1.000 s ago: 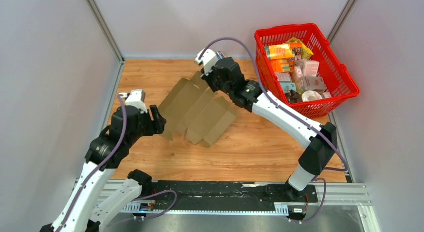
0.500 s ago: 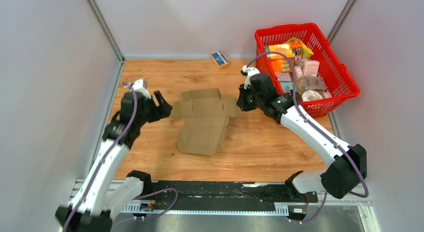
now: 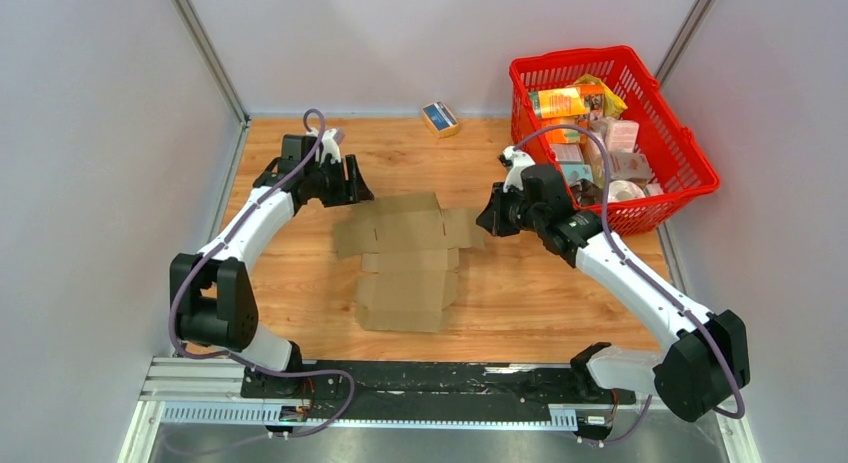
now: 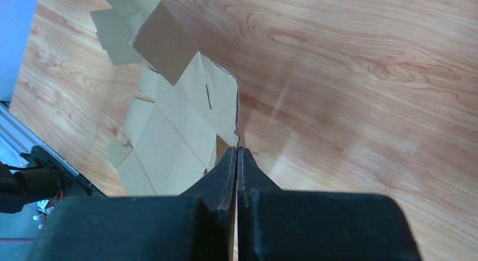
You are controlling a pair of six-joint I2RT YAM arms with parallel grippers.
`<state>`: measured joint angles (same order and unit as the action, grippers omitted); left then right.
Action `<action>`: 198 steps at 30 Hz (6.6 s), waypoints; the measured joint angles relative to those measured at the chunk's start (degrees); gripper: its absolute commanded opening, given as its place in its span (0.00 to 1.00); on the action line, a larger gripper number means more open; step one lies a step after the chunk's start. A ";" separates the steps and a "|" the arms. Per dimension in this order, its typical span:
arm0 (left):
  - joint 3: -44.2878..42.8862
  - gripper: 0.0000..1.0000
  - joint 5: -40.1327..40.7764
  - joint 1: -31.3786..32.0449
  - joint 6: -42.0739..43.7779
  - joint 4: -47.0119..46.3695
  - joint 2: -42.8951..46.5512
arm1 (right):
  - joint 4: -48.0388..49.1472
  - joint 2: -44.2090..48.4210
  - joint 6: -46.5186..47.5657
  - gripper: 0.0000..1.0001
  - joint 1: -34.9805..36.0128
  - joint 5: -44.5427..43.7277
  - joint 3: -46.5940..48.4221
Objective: Fold the paper box
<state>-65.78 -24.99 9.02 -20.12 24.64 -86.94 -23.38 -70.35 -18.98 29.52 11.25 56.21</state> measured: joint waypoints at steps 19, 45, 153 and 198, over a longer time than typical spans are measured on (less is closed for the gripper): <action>3.26 0.68 -3.17 -1.03 7.63 -6.73 -8.72 | 4.98 -0.02 -0.72 0.00 -4.22 9.49 -1.05; 6.93 0.04 1.29 2.97 15.52 -14.82 -1.25 | 0.07 -4.39 4.35 0.90 -3.15 7.04 4.15; 24.15 0.36 20.70 20.46 -9.77 -22.23 4.04 | 4.15 -37.59 30.62 0.00 9.77 16.68 29.24; 11.82 0.00 30.67 23.02 2.43 -8.22 9.40 | 3.96 -34.07 33.83 0.00 10.97 14.71 24.68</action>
<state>-53.95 5.67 32.03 -17.69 16.43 -77.54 -19.42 -104.42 14.85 40.49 25.96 80.88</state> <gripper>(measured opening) 0.038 0.008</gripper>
